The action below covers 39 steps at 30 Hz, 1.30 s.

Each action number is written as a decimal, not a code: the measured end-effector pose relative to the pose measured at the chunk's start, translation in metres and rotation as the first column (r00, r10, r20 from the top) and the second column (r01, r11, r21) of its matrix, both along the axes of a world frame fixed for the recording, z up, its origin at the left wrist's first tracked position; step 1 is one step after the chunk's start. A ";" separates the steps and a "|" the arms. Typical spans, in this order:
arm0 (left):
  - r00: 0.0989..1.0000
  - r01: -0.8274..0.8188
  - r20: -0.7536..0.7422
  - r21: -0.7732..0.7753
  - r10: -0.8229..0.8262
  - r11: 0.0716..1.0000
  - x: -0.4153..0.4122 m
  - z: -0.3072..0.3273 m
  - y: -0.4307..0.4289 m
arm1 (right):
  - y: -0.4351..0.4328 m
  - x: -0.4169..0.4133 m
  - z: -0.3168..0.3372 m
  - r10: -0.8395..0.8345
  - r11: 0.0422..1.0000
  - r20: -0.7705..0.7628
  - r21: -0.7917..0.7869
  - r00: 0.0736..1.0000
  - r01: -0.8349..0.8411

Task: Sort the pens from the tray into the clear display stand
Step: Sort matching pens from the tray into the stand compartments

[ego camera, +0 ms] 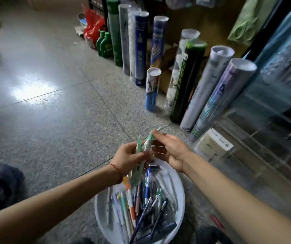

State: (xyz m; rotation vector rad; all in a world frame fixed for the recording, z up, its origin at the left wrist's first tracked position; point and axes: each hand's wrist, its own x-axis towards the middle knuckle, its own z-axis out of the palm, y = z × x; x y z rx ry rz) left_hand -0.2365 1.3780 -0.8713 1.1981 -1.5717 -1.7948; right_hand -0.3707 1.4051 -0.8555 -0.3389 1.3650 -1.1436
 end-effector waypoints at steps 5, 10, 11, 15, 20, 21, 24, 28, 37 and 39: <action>0.993 0.087 -0.042 -0.378 -0.110 0.922 -0.082 0.084 -0.018 | -0.003 -0.072 0.118 -0.169 0.982 -0.210 -0.123 0.963 0.146; 0.965 0.131 -0.072 -0.698 -0.250 0.704 -0.170 0.167 0.009 | 0.034 -0.144 0.225 -0.460 0.870 -0.454 -0.403 0.763 0.285; 0.968 0.116 -0.076 -0.713 -0.240 0.691 -0.183 0.171 0.017 | 0.046 -0.154 0.238 -0.508 0.841 -0.465 -0.449 0.725 0.301; 0.980 0.104 -0.097 -0.481 -0.171 0.870 -0.217 0.161 0.040 | 0.095 -0.193 0.270 -0.693 0.713 -0.504 -0.582 0.515 0.390; 0.984 0.173 0.076 -0.580 -0.159 0.796 -0.239 0.169 0.038 | 0.127 -0.228 0.265 -0.639 0.764 -0.737 -0.575 0.220 0.293; 0.981 0.195 0.108 -0.612 -0.163 0.766 -0.244 0.172 0.036 | 0.128 -0.231 0.262 -0.603 0.792 -0.777 -0.558 0.177 0.249; 0.981 0.193 0.136 -0.670 -0.136 0.717 -0.260 0.173 0.035 | 0.122 -0.237 0.250 -0.516 0.851 -0.850 -0.494 0.104 0.178; 0.972 0.219 0.100 -0.707 -0.212 0.672 -0.278 0.166 0.045 | 0.105 -0.243 0.219 -0.282 0.956 -0.959 -0.276 0.043 0.103; 0.947 0.320 0.189 -0.659 -0.262 0.681 -0.296 0.152 0.025 | 0.090 -0.264 0.177 -0.112 0.988 -0.983 -0.095 0.147 0.118; 0.954 0.286 0.108 -0.599 -0.278 0.748 -0.297 0.148 0.020 | 0.087 -0.268 0.173 -0.101 0.991 -0.982 -0.085 0.157 0.103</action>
